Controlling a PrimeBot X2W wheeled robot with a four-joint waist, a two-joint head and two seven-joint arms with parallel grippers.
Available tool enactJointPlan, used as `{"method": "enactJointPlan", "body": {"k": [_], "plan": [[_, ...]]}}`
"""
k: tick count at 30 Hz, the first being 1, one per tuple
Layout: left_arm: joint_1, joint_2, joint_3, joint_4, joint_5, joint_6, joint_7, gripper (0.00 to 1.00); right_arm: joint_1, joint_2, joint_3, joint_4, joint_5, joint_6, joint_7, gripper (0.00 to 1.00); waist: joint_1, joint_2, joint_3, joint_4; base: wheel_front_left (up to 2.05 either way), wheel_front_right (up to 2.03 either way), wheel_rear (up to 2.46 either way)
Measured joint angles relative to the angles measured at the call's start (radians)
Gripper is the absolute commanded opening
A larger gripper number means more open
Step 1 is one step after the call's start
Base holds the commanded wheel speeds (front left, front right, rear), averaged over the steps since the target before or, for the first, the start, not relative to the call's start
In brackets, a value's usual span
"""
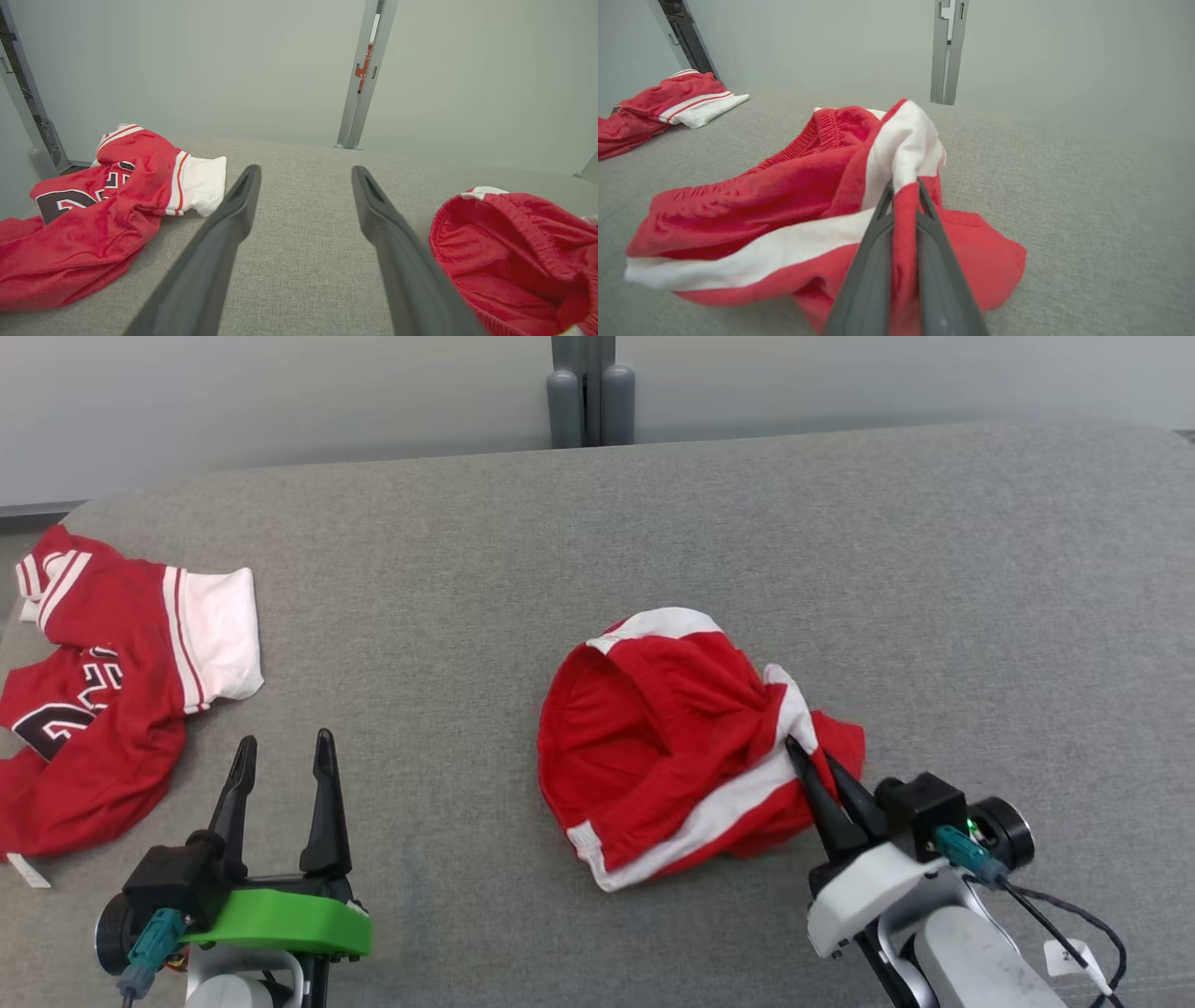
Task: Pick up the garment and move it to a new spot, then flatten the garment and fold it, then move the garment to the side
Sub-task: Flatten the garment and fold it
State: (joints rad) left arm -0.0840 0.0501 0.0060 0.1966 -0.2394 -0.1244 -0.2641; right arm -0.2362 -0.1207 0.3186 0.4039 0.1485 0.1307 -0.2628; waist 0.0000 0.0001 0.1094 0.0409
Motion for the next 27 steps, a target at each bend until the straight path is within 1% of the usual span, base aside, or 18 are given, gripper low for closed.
{"method": "enactJointPlan", "body": {"k": [1,2,5,11,24,27], "plan": [[0.001,0.000,-0.002,0.000,0.000,0.000,0.000,1.00,0.022,0.002,-0.015,-0.009,0.000,0.000,0.000,0.32,0.0000,0.0000,-0.001,-0.006,0.00,0.00,0.00],[0.001,0.000,-0.004,0.001,0.000,0.000,0.000,1.00,0.038,0.004,-0.027,-0.018,0.000,0.000,0.000,1.00,0.0000,0.0000,-0.001,-0.011,0.00,0.00,0.00],[0.001,0.000,-0.007,0.001,0.000,0.000,0.000,1.00,0.080,0.019,-0.063,-0.051,0.005,0.000,0.000,1.00,0.0000,0.0000,-0.003,-0.023,0.00,0.00,0.00],[0.002,0.000,-0.005,0.003,0.003,-0.003,0.000,1.00,0.126,0.038,-0.131,-0.155,0.003,0.000,0.000,1.00,0.0000,0.0000,-0.012,-0.037,0.00,0.00,0.00],[0.017,0.000,-0.007,0.004,0.012,-0.005,0.000,1.00,0.184,0.058,-0.209,-0.349,-0.013,0.000,0.000,1.00,0.0000,0.0000,-0.039,-0.049,0.00,0.00,0.00],[0.022,0.004,-0.024,0.005,0.017,-0.005,0.000,1.00,0.204,0.062,-0.219,-0.370,-0.013,0.000,0.000,1.00,0.0000,0.0000,-0.039,-0.054,0.00,0.00,0.00]]}}
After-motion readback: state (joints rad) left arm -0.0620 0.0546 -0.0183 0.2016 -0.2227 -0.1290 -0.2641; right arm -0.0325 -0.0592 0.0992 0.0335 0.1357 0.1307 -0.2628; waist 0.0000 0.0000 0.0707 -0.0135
